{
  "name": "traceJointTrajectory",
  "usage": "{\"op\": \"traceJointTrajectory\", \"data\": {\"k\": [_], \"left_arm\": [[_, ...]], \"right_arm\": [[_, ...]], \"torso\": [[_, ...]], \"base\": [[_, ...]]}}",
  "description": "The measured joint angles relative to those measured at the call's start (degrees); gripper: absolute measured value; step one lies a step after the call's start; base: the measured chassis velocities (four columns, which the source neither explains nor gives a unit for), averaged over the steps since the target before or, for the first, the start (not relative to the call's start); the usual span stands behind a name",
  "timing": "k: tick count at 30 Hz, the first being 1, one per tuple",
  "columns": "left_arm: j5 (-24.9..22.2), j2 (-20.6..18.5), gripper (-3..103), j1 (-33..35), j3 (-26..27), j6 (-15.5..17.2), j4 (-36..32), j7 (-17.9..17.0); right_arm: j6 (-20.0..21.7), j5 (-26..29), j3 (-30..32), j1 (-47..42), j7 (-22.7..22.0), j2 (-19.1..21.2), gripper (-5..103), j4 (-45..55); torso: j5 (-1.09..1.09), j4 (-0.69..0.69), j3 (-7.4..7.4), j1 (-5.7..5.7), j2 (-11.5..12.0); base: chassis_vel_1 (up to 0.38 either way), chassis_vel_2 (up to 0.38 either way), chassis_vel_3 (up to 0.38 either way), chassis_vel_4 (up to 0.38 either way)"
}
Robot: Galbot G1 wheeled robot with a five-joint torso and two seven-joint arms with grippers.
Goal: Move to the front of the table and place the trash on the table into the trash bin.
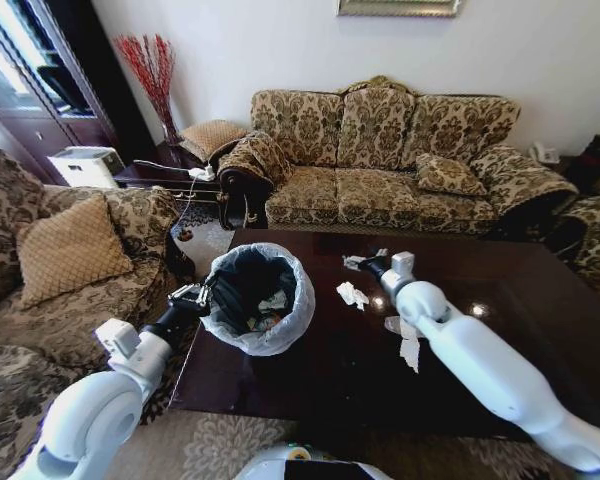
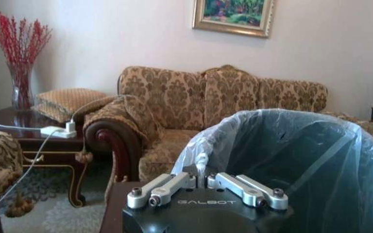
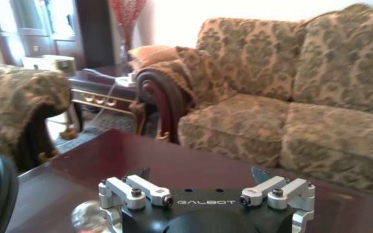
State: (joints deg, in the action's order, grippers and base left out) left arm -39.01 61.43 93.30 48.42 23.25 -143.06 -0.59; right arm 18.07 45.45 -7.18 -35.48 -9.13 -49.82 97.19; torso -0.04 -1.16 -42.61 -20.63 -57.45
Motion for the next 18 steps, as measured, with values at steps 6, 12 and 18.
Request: {"op": "traceJointTrajectory", "data": {"k": [6,12,18], "left_arm": [[0.3,0.89,3,0.52,0.35,0.05,0.0,0.1],[1.27,1.97,3,1.93,1.8,-0.36,-0.09,0.04],[1.78,2.88,3,3.3,3.27,-0.85,-0.11,0.14]], "right_arm": [[-4.18,-1.55,-7.15,4.22,2.32,-5.93,100,-10.09],[-5.85,-4.3,-10.57,7.73,5.83,-12.94,100,-21.24],[-7.36,-5.45,-12.2,9.2,9.63,-16.85,100,-28.48]], "torso": [[0.01,-0.01,-0.02,-0.02,0.0],[0.01,-0.01,-0.05,-0.11,0.02],[0.0,-0.03,-0.03,-0.06,0.01]], "base": [[0.0,0.0,0.0,0.0],[0.011,0.034,0.031,0.019],[0.042,0.05,0.043,0.052]]}}
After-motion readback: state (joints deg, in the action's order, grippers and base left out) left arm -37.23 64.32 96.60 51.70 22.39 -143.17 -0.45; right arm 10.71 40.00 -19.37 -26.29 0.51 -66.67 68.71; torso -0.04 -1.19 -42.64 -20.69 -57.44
